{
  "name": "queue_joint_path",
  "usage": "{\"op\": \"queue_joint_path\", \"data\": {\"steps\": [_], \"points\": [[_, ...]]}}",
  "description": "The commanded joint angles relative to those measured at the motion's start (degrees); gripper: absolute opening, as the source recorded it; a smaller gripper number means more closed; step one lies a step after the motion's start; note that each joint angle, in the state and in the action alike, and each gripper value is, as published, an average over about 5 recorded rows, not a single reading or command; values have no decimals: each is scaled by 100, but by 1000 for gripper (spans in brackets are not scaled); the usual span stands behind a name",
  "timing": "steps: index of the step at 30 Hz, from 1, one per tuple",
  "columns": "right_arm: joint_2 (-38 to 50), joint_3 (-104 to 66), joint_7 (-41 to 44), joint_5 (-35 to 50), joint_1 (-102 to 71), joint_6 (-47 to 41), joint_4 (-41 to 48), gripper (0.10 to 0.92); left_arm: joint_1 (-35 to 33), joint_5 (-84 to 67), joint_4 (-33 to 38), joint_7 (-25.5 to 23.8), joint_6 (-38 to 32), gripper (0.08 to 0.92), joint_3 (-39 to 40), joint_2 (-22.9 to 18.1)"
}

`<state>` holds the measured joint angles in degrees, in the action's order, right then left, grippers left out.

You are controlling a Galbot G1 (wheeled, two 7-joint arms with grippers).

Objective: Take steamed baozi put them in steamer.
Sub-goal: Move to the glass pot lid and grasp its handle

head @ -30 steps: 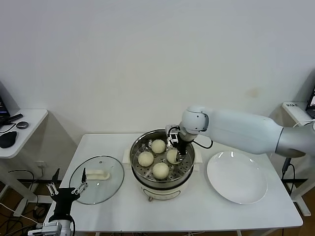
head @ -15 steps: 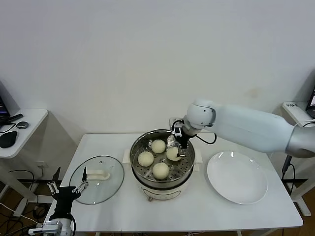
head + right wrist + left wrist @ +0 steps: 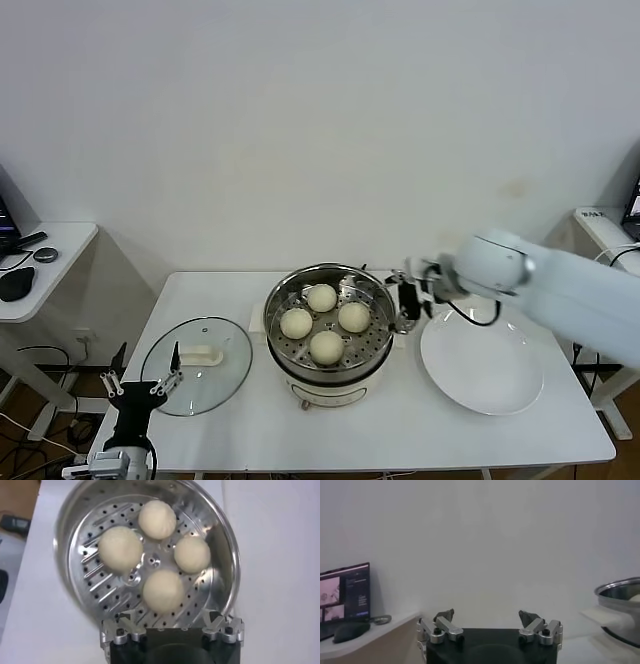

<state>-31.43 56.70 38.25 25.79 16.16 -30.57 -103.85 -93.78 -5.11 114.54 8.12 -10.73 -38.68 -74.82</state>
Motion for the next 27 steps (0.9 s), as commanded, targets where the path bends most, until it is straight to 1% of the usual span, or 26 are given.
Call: {"op": "queue_joint_path", "data": {"steps": [1,3,5,10,13,20,24,27], "points": [[2064,-5760,-3189,607,-6333,1185,-1822,823,-19,47,2,3,-14,823,32,-55],[1602,-7290,-3489,460,-7918,1377,-1852,823,-35,81,17,5,-22,823,71,-83],[970,-8085,-3648,155,-8700,1645,-1800,823,-56,112,34,4,-33,823,117,-103],[-1134,-9064,-3558,-1052,-9723,2869,-1353,823,-91,115,67,-11,-53,823,175,-103],[-2156,-9543,-3321,-1529,-9928,3480,-1176,823,-90,101,67,-11,-76,823,212,-115],[-4241,-10646,-2544,-2051,-10050,4339,-1211,823,-72,125,-10,59,-162,823,380,-216],[-5005,-11051,-2361,-1961,-10239,4392,-1207,823,-37,391,-113,178,-142,823,416,-214],[-5307,-11114,-2447,-1829,-10523,4278,-1160,823,11,1145,-230,509,215,823,348,-154]]}}
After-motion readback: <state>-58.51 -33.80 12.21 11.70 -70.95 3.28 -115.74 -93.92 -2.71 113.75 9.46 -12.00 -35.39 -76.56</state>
